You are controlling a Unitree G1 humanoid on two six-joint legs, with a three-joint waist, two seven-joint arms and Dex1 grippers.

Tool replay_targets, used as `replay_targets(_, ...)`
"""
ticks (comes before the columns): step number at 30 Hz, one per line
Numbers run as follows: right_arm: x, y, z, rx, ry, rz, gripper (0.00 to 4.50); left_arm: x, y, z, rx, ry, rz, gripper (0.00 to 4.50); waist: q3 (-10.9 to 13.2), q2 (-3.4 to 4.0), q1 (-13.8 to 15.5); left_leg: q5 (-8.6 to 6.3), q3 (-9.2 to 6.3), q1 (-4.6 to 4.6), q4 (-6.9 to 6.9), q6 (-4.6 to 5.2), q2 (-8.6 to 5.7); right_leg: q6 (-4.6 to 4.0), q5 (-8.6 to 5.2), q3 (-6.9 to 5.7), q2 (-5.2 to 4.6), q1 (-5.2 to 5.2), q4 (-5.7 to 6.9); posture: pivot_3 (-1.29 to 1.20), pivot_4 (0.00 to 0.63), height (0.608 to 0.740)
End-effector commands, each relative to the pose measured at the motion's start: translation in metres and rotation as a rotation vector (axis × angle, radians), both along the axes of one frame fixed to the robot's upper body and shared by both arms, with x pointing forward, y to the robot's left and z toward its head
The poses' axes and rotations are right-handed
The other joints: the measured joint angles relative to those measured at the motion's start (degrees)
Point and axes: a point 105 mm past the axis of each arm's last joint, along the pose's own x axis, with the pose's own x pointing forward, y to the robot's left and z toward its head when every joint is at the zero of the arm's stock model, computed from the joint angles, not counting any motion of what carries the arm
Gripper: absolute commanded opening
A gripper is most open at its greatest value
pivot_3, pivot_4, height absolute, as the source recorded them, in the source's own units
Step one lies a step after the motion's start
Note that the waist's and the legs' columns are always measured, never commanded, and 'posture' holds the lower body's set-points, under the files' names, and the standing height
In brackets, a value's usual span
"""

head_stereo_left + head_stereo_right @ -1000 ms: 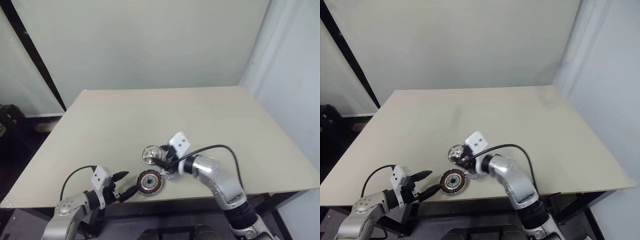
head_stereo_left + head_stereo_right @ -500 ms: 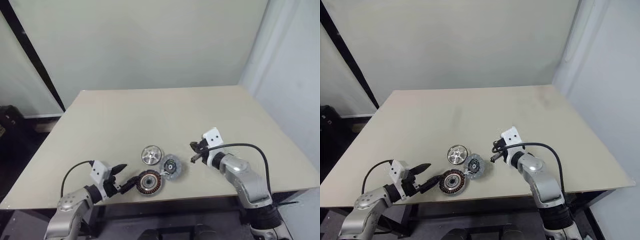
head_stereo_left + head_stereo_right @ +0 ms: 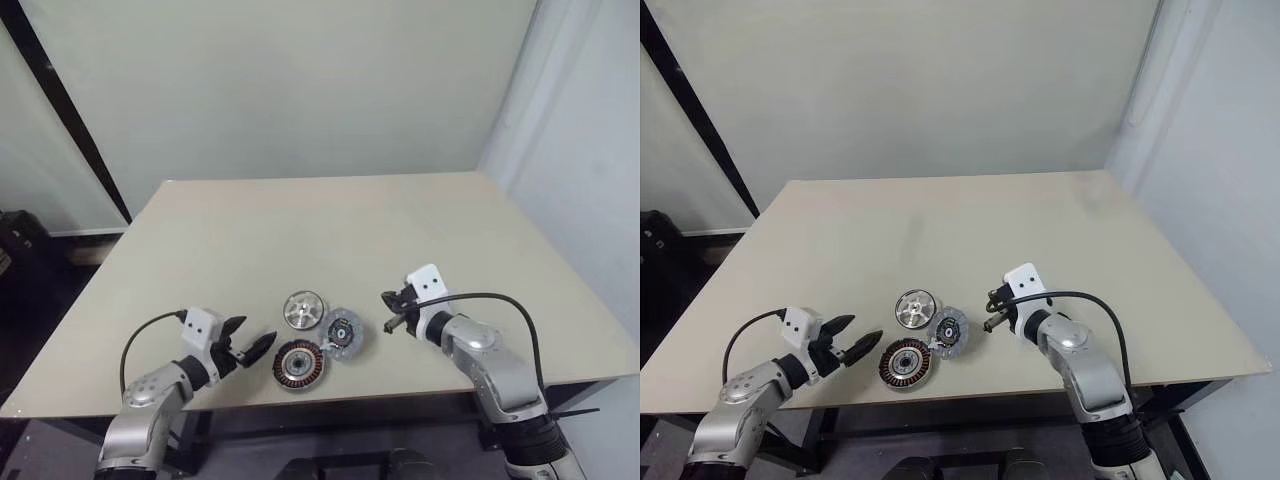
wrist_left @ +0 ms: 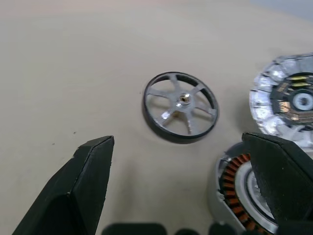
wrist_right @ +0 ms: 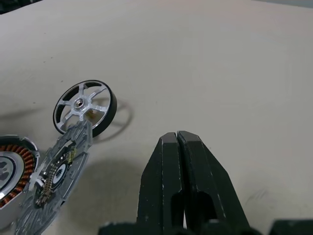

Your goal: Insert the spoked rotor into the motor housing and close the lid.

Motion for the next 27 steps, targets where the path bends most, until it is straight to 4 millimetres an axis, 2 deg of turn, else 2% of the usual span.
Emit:
replay_targets(1,0.0,0.004,0.02,0.025,-0.076,0.022,0.05,0.01,0.001,0.012,0.013,-0.045,0.019,4.5,0.0,0.0,0.01,0.0,0.0,0.01,0.0,0.0,0.0,0.0,0.0,0.0,0.0,0.01,0.0,0.0,0.0,0.74)
replay_targets(2,-0.001,0.004,0.02,0.032,-0.069,0.027,0.05,0.011,0.001,0.013,0.015,-0.046,0.021,4.5,0.0,0.0,0.0,0.0,0.0,0.0,0.0,0.0,0.0,0.0,0.0,0.0,0.0,0.01,0.0,0.0,0.0,0.74)
replay_targets(5,-0.008,0.01,0.021,0.044,-0.046,0.076,0.58,0.015,-0.001,0.013,0.024,-0.049,0.026,4.5,0.0,0.0,0.01,0.0,0.01,0.01,0.0,0.0,-0.01,0.0,0.0,0.01,0.0,0.02,-0.01,0.0,0.0,0.74)
replay_targets(13,-0.03,0.032,0.029,0.048,-0.068,0.207,3.4,0.029,-0.009,0.009,0.036,-0.014,0.047,4.5,-0.01,-0.02,0.01,0.0,-0.01,0.01,0.0,0.0,-0.02,0.0,0.0,0.0,0.0,0.04,-0.01,0.0,0.0,0.74)
replay_targets(16,-0.036,0.04,0.029,0.055,-0.067,0.227,4.48,0.039,-0.012,-0.001,0.035,0.081,0.082,4.5,-0.01,-0.03,0.05,0.0,-0.03,0.02,0.01,0.0,-0.04,0.01,0.0,0.0,0.0,0.08,-0.02,0.0,0.0,0.74)
replay_targets(22,-0.045,0.051,0.026,0.036,-0.066,0.272,4.48,0.056,-0.023,-0.015,-0.062,0.295,0.138,4.5,-0.02,-0.08,0.02,0.02,-0.08,0.06,0.1,0.02,-0.08,0.03,0.02,-0.03,0.01,0.18,-0.02,0.0,0.0,0.74)
replay_targets(27,-0.048,0.054,0.023,0.022,-0.067,0.282,4.48,0.068,-0.036,-0.016,-0.162,0.367,0.13,4.5,-0.03,-0.11,0.01,0.01,-0.12,0.08,0.1,0.02,-0.1,0.12,0.06,-0.03,0.01,0.24,-0.06,0.0,0.0,0.74)
